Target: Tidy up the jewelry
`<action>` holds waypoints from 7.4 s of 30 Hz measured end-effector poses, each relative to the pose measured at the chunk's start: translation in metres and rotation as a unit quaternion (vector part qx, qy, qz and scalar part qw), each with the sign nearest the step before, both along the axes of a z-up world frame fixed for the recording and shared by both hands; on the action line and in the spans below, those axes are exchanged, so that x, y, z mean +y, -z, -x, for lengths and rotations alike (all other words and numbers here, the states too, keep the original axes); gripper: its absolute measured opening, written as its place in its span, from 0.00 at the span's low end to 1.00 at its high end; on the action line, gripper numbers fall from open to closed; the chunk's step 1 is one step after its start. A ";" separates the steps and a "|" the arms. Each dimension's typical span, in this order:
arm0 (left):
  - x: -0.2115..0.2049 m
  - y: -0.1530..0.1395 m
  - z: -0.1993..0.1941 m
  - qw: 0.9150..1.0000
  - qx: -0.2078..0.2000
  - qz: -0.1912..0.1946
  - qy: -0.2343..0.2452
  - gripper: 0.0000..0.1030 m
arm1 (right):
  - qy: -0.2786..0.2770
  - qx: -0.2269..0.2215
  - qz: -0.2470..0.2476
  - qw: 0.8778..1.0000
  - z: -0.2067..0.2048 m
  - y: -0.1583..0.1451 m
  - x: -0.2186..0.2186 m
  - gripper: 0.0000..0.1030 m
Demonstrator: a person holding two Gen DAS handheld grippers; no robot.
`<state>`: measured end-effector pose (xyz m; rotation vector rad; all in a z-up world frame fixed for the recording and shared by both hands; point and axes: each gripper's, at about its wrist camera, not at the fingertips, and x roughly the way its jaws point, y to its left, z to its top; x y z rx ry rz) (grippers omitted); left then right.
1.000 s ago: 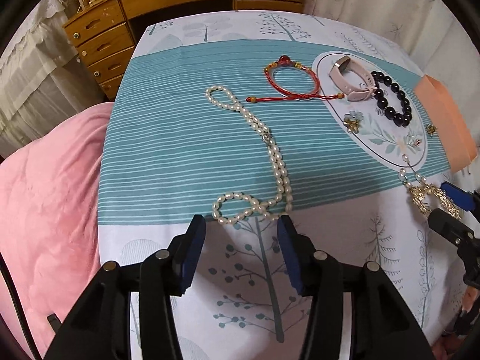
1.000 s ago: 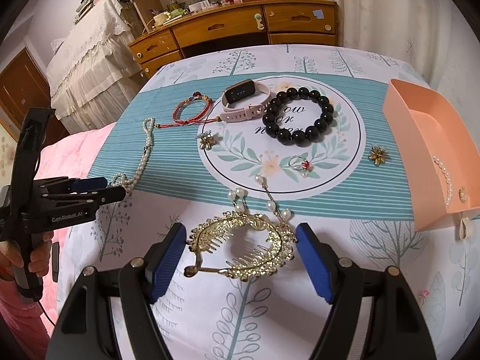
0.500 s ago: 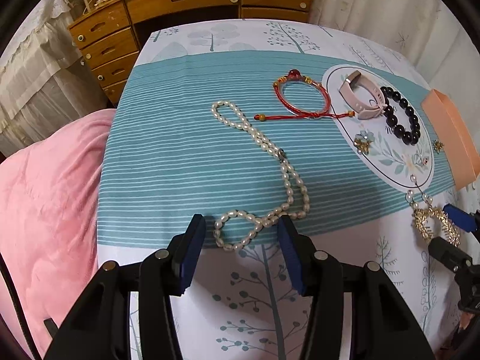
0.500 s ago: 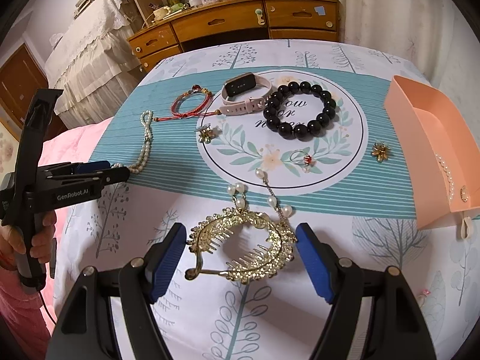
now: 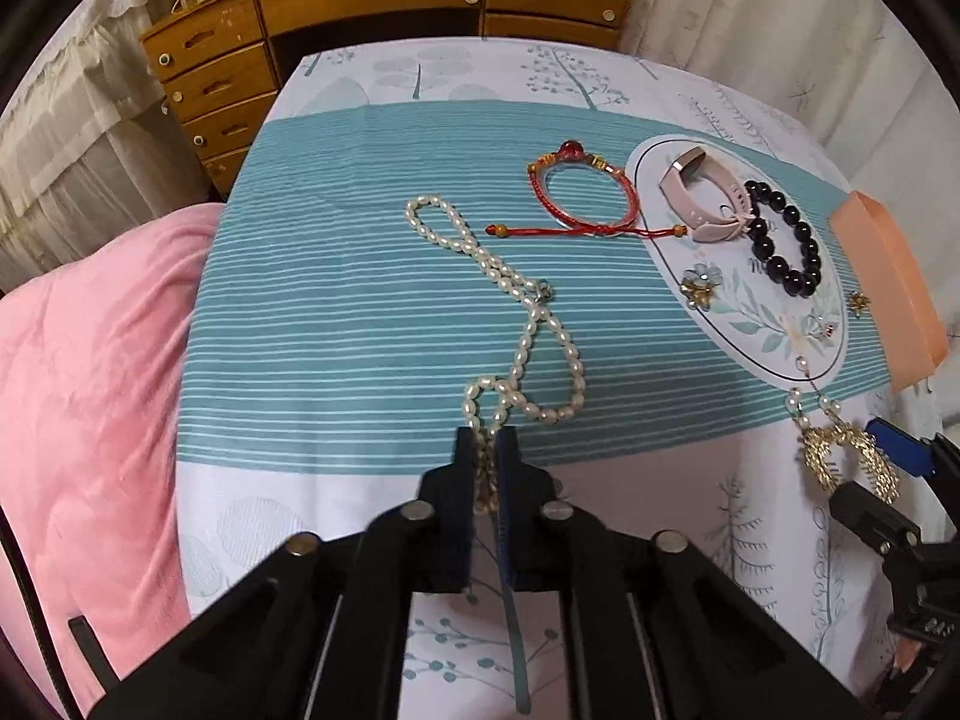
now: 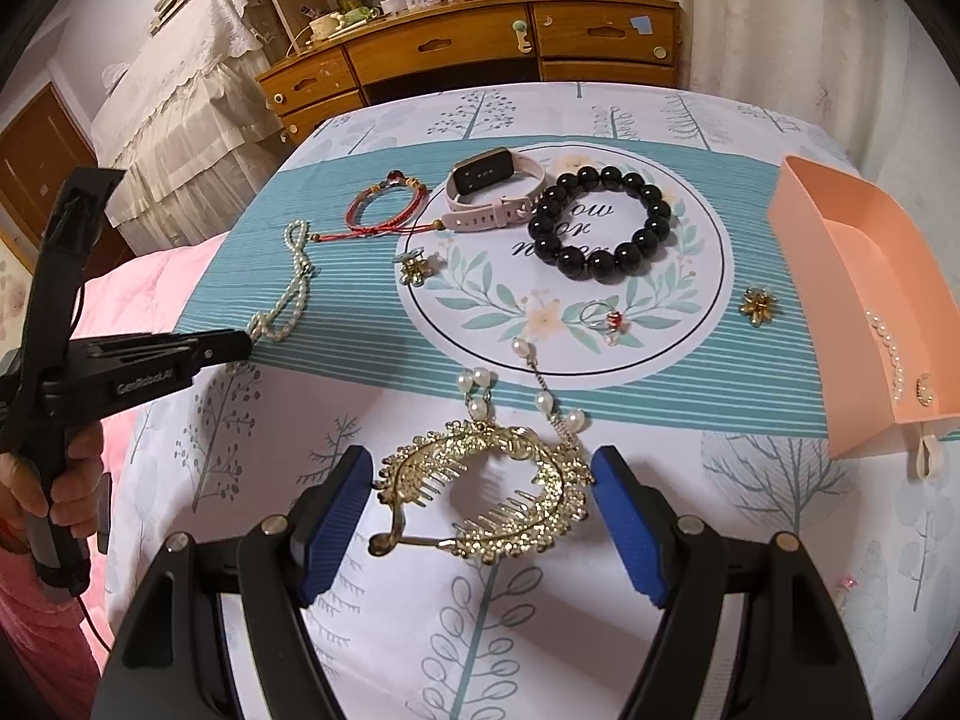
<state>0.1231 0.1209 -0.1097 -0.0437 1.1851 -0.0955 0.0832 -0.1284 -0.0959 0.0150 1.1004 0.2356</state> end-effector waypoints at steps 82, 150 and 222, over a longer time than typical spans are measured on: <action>-0.020 0.011 -0.022 0.961 -0.127 0.030 0.244 0.09 | -0.023 0.026 0.021 0.999 0.003 0.007 0.014 0.73; -0.182 -0.146 -0.010 0.971 -0.173 -0.034 0.161 0.67 | 0.154 -0.096 -0.020 0.983 -0.019 -0.095 -0.195 0.74; -0.070 0.027 -0.157 0.999 0.022 -0.026 -0.013 0.94 | -0.066 -0.056 0.030 0.996 -0.055 0.020 0.044 0.09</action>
